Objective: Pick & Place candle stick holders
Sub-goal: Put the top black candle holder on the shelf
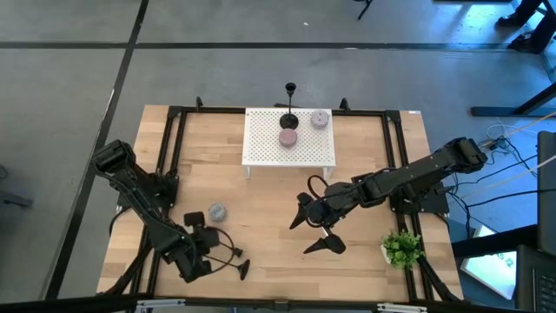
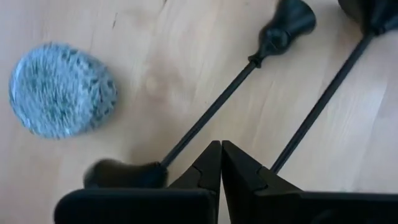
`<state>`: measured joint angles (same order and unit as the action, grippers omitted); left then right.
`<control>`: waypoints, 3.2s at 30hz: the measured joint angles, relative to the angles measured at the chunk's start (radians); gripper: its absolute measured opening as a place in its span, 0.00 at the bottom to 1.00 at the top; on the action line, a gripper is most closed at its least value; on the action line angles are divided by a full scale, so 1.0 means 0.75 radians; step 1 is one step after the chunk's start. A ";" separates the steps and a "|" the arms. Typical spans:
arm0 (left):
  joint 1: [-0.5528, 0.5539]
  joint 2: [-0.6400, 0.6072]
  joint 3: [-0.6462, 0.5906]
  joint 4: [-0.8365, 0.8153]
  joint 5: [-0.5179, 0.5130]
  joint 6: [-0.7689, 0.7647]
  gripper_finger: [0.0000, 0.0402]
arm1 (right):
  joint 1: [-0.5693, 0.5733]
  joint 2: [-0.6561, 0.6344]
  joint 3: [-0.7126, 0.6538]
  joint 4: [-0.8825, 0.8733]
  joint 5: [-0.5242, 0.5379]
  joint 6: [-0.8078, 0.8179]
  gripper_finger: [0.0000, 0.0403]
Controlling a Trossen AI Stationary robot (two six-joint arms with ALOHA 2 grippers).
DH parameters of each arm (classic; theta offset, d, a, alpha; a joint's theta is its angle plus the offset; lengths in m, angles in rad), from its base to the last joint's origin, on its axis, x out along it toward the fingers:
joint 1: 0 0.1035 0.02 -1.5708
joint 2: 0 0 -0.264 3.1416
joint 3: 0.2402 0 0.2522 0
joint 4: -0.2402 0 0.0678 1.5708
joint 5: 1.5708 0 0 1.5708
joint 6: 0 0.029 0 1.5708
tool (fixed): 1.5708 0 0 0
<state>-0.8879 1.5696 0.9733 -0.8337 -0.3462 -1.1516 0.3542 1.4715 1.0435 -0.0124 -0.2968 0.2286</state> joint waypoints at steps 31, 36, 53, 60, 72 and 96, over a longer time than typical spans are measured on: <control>0.106 0.204 -0.001 0.089 0.065 0.486 0.31 | 0.045 0.000 0.000 -0.068 0.057 0.060 0.98; 0.107 0.207 -0.001 0.093 0.078 0.493 0.30 | 0.045 0.000 0.000 -0.068 0.057 0.060 0.98; 0.107 0.207 -0.001 0.110 0.038 0.381 0.03 | 0.045 0.000 0.000 -0.068 0.060 0.060 0.98; 0.108 0.207 0.027 0.110 -0.142 0.419 0.03 | 0.045 0.000 0.000 -0.068 0.060 0.060 0.98; 0.132 0.202 0.116 0.167 -0.427 0.558 0.02 | 0.045 0.000 0.000 -0.067 0.060 0.060 0.98; 0.041 0.062 0.117 0.514 -0.976 0.800 0.02 | 0.045 0.000 -0.001 -0.078 0.116 0.045 0.98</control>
<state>-0.8570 1.6157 1.0611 -0.4481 -1.0784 -0.5514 0.3878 1.4715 1.0431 -0.0709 -0.2096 0.2625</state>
